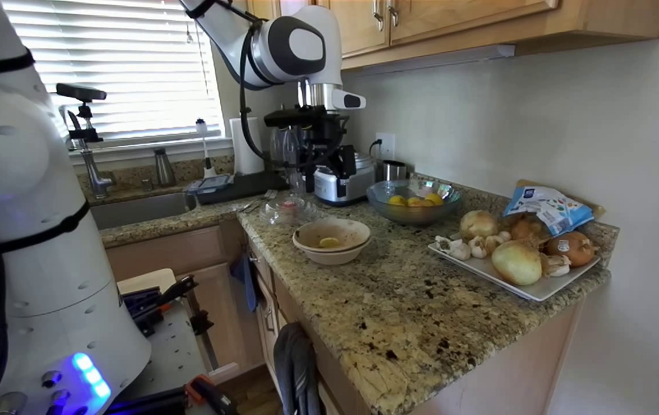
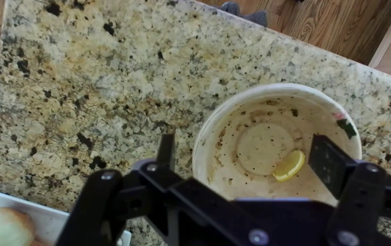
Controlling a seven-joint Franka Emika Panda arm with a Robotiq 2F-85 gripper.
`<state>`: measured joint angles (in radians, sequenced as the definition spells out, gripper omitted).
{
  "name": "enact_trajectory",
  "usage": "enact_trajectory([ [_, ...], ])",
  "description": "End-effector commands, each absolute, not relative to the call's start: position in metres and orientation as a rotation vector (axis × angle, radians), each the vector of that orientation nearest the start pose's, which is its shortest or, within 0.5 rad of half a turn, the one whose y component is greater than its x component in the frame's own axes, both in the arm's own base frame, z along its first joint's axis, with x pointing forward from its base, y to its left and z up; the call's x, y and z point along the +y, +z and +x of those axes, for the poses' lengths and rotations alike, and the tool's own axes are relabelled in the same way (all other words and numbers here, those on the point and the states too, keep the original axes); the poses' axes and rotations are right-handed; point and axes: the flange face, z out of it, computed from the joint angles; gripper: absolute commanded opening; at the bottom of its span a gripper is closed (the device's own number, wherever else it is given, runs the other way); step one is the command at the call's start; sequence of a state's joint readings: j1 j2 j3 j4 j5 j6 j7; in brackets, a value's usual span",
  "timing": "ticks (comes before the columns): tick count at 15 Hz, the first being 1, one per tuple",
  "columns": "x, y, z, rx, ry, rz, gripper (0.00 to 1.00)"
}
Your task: Unstack the bowls
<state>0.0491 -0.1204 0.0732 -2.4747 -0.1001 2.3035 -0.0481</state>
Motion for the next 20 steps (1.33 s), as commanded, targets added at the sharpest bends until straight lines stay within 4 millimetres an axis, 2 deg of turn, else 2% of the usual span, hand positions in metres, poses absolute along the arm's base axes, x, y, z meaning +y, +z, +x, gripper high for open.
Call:
enact_trajectory([
  [1, 0.046, 0.325, 0.459, -0.379, 0.073, -3.190, 1.00],
  [4, 0.028, 0.312, 0.465, -0.301, 0.060, -3.160, 1.00],
  [10, -0.009, 0.279, 0.484, -0.159, -0.071, -3.078, 1.00],
  [15, -0.016, 0.260, 0.493, -0.091, -0.101, -3.054, 1.00],
  [16, -0.010, 0.263, 0.489, -0.099, -0.066, -3.064, 1.00],
  [20, -0.011, 0.259, 0.493, -0.094, -0.064, -3.063, 1.00],
])
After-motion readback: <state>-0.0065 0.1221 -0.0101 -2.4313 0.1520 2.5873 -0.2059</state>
